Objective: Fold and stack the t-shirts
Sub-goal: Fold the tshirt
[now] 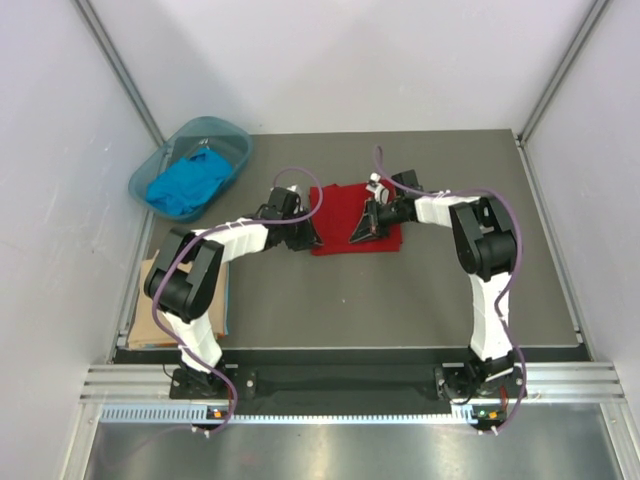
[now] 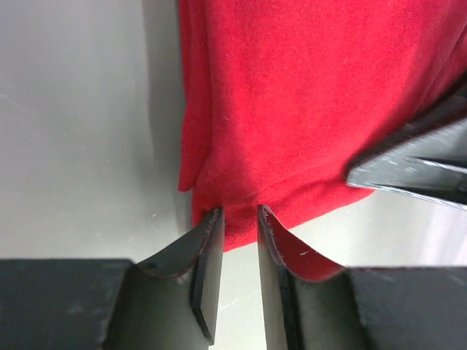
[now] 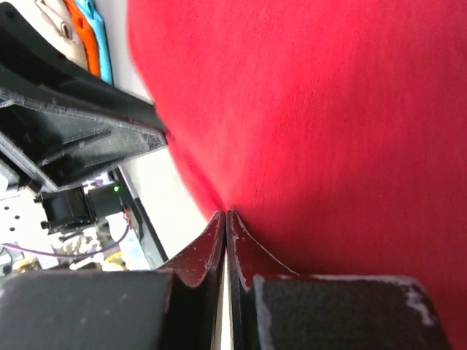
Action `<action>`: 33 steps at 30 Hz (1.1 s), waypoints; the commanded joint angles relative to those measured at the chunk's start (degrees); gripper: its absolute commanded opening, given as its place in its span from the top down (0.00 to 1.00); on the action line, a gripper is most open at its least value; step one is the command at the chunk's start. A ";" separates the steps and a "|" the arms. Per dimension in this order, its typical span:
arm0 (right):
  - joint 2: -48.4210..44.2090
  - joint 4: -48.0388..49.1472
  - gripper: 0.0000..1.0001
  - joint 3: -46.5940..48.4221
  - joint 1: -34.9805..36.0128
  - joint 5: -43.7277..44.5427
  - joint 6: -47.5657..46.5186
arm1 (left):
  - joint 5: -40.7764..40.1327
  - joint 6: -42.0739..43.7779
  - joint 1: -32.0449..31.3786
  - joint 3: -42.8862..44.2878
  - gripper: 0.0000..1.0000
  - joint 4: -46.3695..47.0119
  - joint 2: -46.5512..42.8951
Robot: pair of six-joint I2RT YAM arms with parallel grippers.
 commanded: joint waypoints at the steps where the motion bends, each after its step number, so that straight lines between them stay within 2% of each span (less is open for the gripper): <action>1: -7.93 -3.31 1.00 -1.64 -1.69 1.97 -4.33 | -4.15 0.52 0.84 2.21 0.66 -4.56 -3.36; 2: -10.03 -3.58 0.99 -2.17 -1.87 2.75 -4.51 | -3.71 0.78 1.11 3.43 0.62 -4.73 -4.07; 4: -12.85 -3.76 0.98 -4.45 -3.09 3.98 -4.95 | -1.69 1.83 2.50 5.98 0.60 -5.78 -4.95; 12: -14.36 -4.81 0.98 -9.64 -9.25 13.03 -5.92 | 8.16 5.45 4.27 8.90 0.65 -2.46 -1.19; 20: -13.39 -7.18 0.95 -9.47 -10.48 26.03 -7.77 | 5.36 6.67 5.41 11.08 0.66 -1.31 7.77; 26: -14.36 -9.12 0.96 -10.08 -10.66 32.37 -8.38 | 2.28 4.93 8.14 15.66 0.69 -6.49 10.34; 30: -16.90 -9.99 0.93 -10.52 -10.75 32.38 -8.47 | 2.80 4.30 9.11 15.22 0.62 -3.77 8.05; 32: -19.01 -10.17 0.88 -10.26 -10.74 31.42 -8.38 | 4.46 5.27 9.54 17.41 0.60 -3.59 8.84; 33: -19.80 -10.70 0.86 -10.26 -10.74 30.98 -8.12 | 5.34 6.40 9.89 18.46 0.55 -3.59 9.54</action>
